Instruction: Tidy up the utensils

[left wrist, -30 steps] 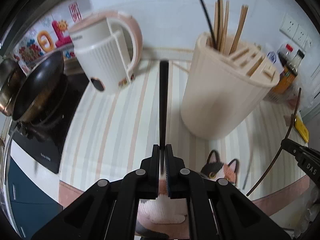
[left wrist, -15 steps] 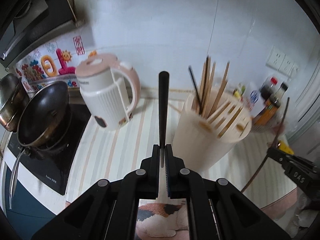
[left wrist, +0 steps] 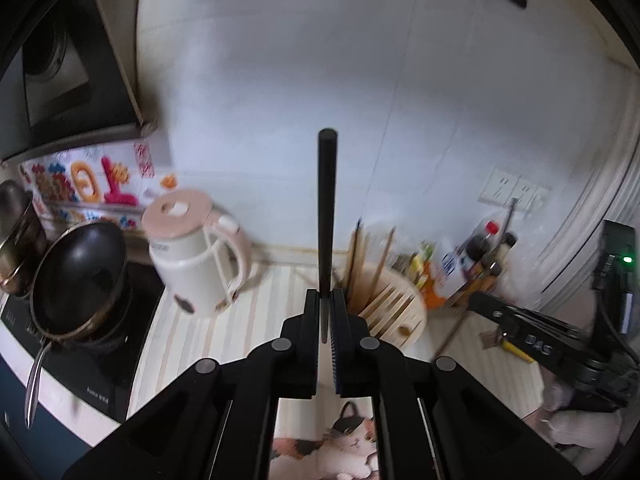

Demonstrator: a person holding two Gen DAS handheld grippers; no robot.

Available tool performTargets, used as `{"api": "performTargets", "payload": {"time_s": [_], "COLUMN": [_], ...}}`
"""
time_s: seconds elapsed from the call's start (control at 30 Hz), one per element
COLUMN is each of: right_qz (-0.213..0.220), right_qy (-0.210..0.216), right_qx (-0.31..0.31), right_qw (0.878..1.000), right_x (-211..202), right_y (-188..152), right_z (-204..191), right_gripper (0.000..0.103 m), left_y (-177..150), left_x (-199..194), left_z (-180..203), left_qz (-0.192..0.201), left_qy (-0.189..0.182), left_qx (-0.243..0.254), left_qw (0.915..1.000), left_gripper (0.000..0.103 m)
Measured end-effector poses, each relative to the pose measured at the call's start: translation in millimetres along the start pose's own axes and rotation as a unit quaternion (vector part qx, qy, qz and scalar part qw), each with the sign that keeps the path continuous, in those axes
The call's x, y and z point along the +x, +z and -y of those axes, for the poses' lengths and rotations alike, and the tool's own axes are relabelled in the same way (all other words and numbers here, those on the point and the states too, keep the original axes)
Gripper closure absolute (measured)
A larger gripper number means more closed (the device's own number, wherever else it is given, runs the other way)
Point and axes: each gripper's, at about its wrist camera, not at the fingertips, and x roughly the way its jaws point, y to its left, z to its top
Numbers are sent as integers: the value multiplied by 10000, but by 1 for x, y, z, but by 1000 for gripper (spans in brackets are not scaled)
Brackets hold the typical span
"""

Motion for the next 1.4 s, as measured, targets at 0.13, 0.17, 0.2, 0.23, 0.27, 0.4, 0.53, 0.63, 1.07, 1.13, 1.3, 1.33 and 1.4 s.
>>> {"api": "performTargets", "payload": {"time_s": [0.13, 0.17, 0.2, 0.23, 0.27, 0.4, 0.53, 0.63, 1.07, 1.13, 1.3, 1.33, 1.4], "right_qz": [258, 354, 426, 479, 566, 770, 849, 873, 217, 316, 254, 221, 171], "right_qy": [35, 36, 19, 6, -9, -87, -114, -171, -162, -344, -813, -913, -1102], "right_qx": [-6, 16, 33, 53, 90, 239, 397, 388, 88, -35, -461, -560, -792], "right_qw": [9997, 9994, 9991, 9988, 9984, 9967, 9955, 9953, 9996, 9989, 9953, 9940, 9906], "right_x": [-6, -6, -6, -5, -3, 9, 33, 53, 94, 83, 65, 64, 62], "right_y": [26, 35, 43, 48, 57, 80, 94, 98, 79, 72, 43, 36, 20], "right_z": [-6, -7, -7, -6, -5, 3, 11, 12, 28, 31, 32, 31, 28], "right_gripper": [98, 98, 98, 98, 98, 98, 98, 98, 44, 44, 25, 15, 4], "left_y": [22, 27, 31, 35, 39, 47, 47, 44, 36, 30, 5, -1, -14], "left_x": [-5, -3, 0, 4, 10, 38, 76, 98, 96, 80, 73, 75, 78], "left_z": [10, 13, 16, 17, 19, 26, 27, 26, 16, 8, -1, -1, 0], "left_qz": [201, 231, 244, 252, 233, 96, -137, -287, -673, -382, -248, -277, -366], "left_qy": [-139, -164, -171, -164, -177, -136, -81, -51, 219, 567, 1220, 1363, 1579], "left_qx": [54, 66, 98, 121, 147, 258, 253, 226, -105, -237, -271, -264, -265], "left_qw": [9997, 9996, 9995, 9995, 9995, 9995, 9996, 9993, 9974, 9974, 9919, 9899, 9864], "left_gripper": [101, 101, 101, 101, 101, 101, 101, 101, 51, 17, 0, 0, 0]}}
